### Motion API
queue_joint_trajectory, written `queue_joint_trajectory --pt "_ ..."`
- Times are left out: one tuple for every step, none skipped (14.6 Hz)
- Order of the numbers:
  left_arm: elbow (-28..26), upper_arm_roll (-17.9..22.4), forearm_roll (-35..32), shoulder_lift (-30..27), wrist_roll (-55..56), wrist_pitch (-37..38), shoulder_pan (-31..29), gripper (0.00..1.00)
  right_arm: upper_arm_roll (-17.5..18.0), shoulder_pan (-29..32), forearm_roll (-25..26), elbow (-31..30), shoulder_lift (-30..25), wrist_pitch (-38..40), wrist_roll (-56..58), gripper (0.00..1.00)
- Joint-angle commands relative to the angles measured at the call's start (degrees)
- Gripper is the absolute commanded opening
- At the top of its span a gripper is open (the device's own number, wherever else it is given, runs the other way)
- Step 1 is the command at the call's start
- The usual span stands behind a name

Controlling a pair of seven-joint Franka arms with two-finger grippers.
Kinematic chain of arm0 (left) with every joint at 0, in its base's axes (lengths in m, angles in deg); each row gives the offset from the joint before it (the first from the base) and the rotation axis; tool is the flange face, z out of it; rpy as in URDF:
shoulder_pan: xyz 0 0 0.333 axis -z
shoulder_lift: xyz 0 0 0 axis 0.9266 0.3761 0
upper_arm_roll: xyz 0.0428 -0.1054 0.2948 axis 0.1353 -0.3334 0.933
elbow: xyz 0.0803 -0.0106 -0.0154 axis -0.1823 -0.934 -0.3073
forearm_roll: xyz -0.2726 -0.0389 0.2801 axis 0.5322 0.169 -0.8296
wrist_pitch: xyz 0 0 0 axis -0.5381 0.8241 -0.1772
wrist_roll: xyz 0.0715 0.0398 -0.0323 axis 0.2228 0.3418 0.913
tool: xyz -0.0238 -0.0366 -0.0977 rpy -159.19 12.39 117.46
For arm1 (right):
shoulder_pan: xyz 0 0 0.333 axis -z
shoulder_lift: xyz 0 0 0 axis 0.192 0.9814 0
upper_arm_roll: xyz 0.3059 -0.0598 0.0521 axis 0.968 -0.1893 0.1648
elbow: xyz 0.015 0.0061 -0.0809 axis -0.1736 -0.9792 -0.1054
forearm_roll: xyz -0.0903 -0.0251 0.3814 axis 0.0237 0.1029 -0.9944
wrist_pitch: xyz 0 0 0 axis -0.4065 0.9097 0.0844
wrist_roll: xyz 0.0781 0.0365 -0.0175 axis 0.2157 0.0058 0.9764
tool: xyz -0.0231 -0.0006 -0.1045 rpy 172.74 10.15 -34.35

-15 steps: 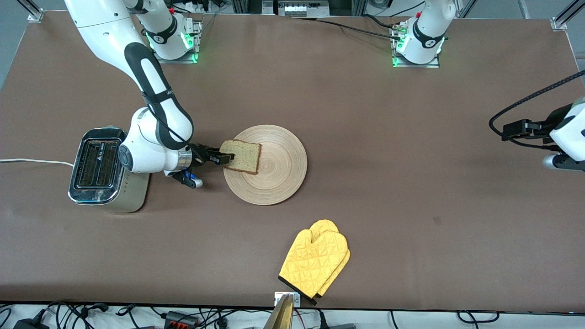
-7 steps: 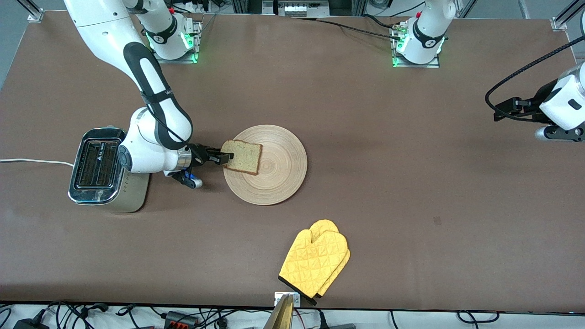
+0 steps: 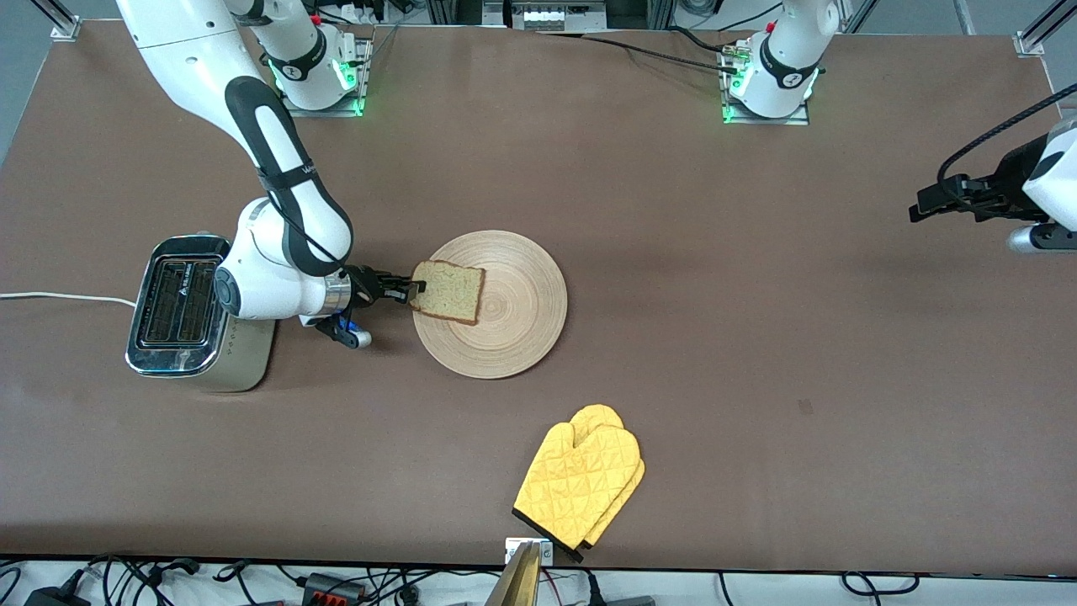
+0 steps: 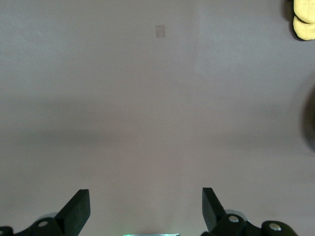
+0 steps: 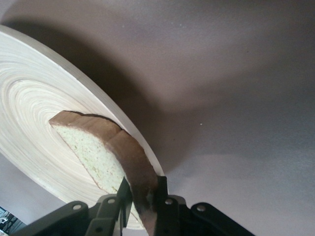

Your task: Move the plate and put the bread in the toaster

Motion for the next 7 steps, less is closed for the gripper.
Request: queue_joint_trajectory --pt "0.9 -1.7 -1.6 -0.2 0.0 0.2 -0.2 1.0 -0.4 0.2 -1.2 1.2 -0.8 3.4 1.2 0.22" --pt "0.9 -1.8 -1.8 0.0 -0.1 0.1 -0.2 1.0 -0.6 0.2 -1.0 1.5 -0.8 4.2 1.1 0.2" --pt "0.9 -1.9 -2.1 0.1 -0.4 0.1 -0.3 1.0 -0.6 0.3 -0.8 1.6 -0.8 4.5 1.2 0.2" --pt "0.9 -1.9 -3.6 0.6 -0.3 0.2 0.0 1.0 -0.6 0.5 -0.7 1.8 -0.8 4.5 1.3 0.19" --pt "1.0 -2.0 -5.3 0.8 -0.7 0.2 0.1 1.0 -0.6 0.5 -0.6 1.8 -0.8 4.5 1.3 0.16" --pt "1.6 -2.0 -5.5 1.0 -0.8 0.2 0.3 1.0 -0.7 0.5 -0.3 1.9 -0.9 4.5 1.4 0.14" --pt "2.1 -2.0 -5.6 1.4 -0.9 0.4 0.8 1.0 -0.8 0.5 0.0 1.9 -1.3 4.5 1.4 0.1"
